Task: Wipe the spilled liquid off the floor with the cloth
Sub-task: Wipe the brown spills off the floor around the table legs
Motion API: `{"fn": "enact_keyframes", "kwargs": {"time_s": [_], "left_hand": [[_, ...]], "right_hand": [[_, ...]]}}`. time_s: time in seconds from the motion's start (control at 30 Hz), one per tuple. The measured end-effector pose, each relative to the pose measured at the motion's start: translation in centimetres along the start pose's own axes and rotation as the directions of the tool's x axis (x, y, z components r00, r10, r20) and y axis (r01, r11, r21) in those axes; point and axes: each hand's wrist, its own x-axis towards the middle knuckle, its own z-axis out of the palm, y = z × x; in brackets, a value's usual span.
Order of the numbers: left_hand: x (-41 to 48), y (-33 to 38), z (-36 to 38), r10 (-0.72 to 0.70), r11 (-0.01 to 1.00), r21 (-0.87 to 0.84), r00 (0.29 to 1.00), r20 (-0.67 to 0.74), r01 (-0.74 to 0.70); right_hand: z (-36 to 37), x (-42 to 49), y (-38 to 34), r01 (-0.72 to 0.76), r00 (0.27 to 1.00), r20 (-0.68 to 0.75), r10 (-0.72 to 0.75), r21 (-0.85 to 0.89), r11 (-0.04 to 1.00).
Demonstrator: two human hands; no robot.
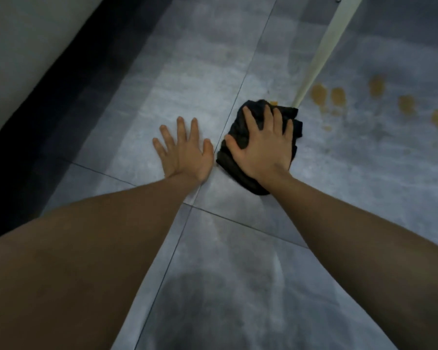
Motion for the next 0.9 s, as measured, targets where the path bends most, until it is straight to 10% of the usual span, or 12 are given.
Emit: {"fn": "enact_keyframes", "kwargs": {"time_s": [0.37,0.6,0.8,0.9], "left_hand": [[1.7,1.6,1.1,-0.023,1.0,-0.001,0.997,-0.069,0.023],[1.7,1.5,1.3,-0.019,1.0,0.008,0.997,-0.077,0.019],[1.8,1.5,1.3,-0.006,1.0,-0.013,0.996,-0.086,0.005],[1.7,1.6,1.3,-0.003,1.0,-0.012,0.997,-0.083,0.002]], "right_hand": [[1.1,8.1,-2.9,-0.234,0.968,-0.08,0.239,0.06,0.97],[1.3,10.7,-2.9,0.063,0.995,-0.083,-0.057,0.071,0.995],[1.2,14.5,-2.2,-0.165,0.985,-0.056,0.166,0.012,0.986],[1.1,13.4,-3.5,-0.02,1.0,-0.022,0.02,-0.002,1.0]]}}
